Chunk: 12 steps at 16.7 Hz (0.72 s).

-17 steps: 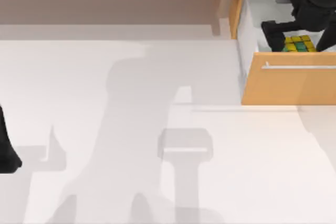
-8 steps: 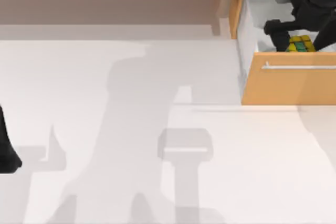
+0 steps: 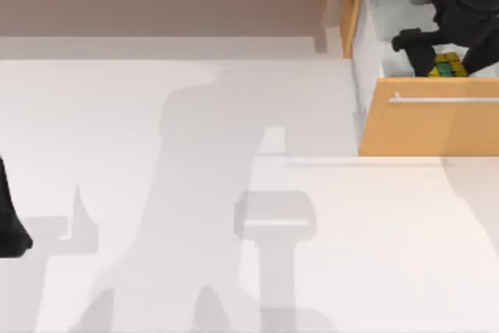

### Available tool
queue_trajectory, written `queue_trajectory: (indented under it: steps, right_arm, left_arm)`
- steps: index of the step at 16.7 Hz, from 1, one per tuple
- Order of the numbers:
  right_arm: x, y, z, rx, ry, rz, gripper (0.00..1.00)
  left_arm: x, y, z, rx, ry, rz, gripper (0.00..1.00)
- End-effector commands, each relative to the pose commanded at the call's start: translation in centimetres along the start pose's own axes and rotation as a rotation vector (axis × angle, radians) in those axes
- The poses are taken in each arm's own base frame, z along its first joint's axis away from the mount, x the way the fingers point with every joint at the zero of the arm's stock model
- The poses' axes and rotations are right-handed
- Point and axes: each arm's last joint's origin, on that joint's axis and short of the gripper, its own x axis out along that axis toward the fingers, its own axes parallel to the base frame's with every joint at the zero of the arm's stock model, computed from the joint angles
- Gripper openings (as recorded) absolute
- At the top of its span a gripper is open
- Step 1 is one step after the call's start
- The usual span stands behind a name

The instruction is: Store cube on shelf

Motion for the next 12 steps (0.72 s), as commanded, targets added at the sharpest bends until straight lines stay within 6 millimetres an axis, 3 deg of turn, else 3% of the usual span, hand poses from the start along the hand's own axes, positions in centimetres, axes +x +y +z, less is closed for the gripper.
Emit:
queue_trajectory:
  steps: [12]
  right_arm:
    - [-0.54, 0.24, -0.30, -0.021, 0.019, -0.016, 0.00]
  left_arm:
    - [0.00, 0.00, 0.00, 0.000, 0.000, 0.000, 1.00]
